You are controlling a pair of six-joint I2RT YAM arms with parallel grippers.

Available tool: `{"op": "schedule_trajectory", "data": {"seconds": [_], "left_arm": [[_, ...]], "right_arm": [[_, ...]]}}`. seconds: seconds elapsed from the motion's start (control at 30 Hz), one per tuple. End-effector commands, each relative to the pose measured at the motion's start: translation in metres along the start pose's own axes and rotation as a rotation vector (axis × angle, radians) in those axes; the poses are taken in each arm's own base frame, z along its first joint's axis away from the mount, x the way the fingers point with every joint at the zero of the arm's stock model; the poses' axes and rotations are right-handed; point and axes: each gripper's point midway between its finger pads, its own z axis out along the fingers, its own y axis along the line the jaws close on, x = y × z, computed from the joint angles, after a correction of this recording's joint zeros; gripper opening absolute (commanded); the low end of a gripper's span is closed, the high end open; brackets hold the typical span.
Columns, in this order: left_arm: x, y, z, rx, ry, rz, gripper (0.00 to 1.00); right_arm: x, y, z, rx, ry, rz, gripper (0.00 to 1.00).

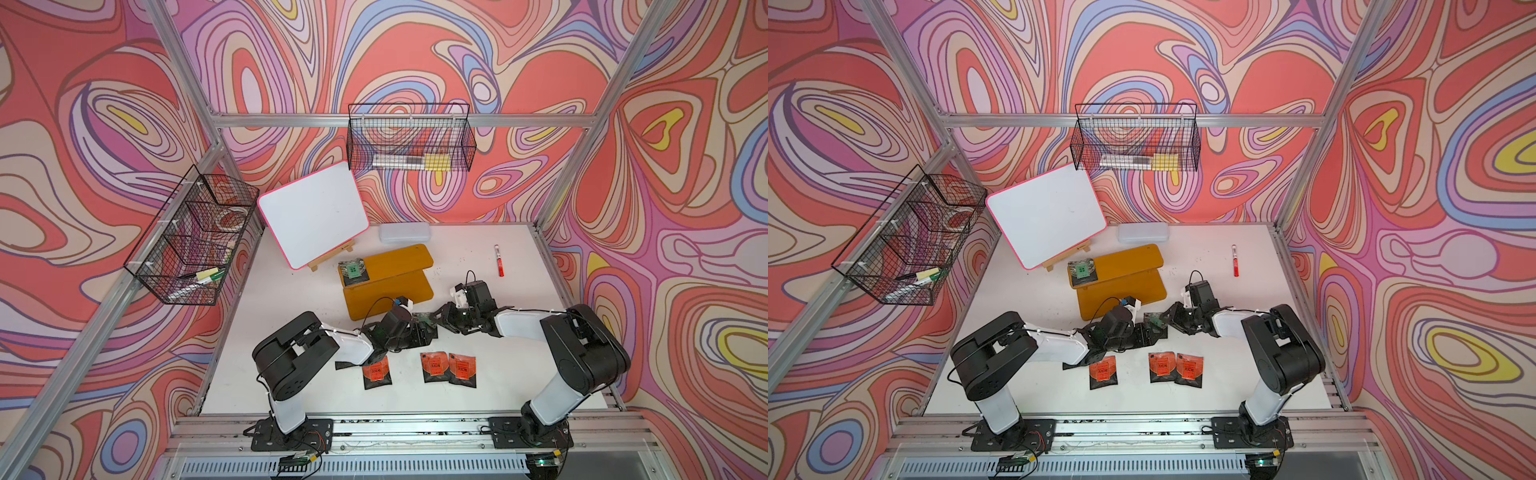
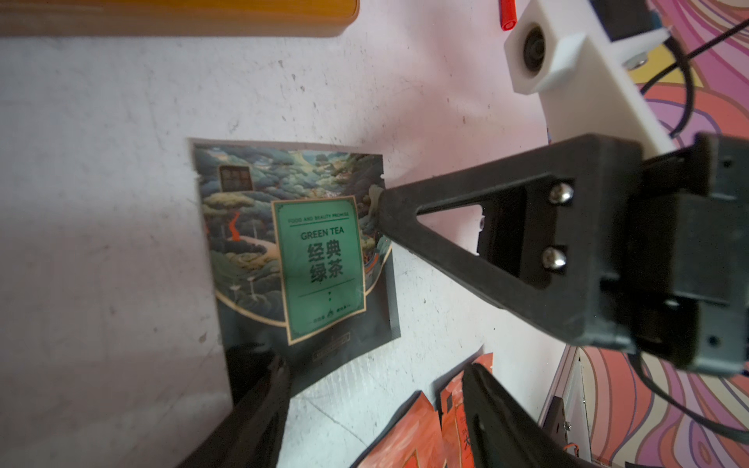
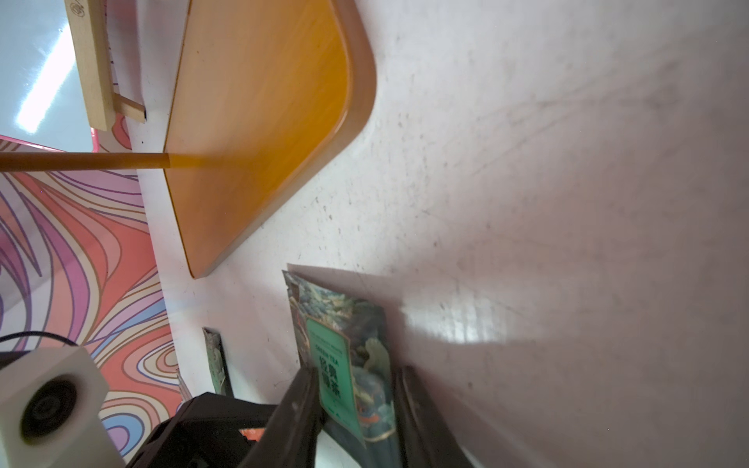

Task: Place the tea bags on the shelf by color
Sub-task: Pick up the tea bag from the center of the board.

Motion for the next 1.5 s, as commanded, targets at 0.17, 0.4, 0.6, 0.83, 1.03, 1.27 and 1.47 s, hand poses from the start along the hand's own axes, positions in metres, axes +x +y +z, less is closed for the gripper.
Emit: {"op": "schedule_trajectory", "data": {"seconds": [0.17,0.4,0.6,0.83,1.03,1.27,1.47], "left_arm": [[0.008,0.010,0.004,-0.026,0.011,0.002,0.71],[0.008,0.010,0.004,-0.027,0.008,0.001,0.71],[0.007,0.008,0.004,-0.023,0.008,0.001,0.71],[-0.002,-0.002,-0.005,-0.003,-0.024,0.000,0.76],[-0.019,-0.011,-0.027,-0.001,-0.083,0.013,0.84],[-0.035,-0.014,-0.059,0.008,-0.143,0.024,0.85],[-0.048,-0.020,-0.090,-0.007,-0.204,0.067,0.87]], "right_arm": [[0.020,-0.010,0.002,-0.049,0.051,0.066,0.32],[0.023,-0.011,0.003,-0.069,0.053,0.076,0.26],[0.023,-0.014,0.005,-0.071,0.049,0.078,0.13],[0.021,-0.008,0.005,-0.109,0.048,0.062,0.00],[0.015,0.011,-0.009,-0.157,0.023,-0.008,0.00],[0.011,0.043,-0.040,-0.198,-0.011,-0.150,0.00],[0.009,0.073,-0.076,-0.199,-0.025,-0.288,0.00]]}}
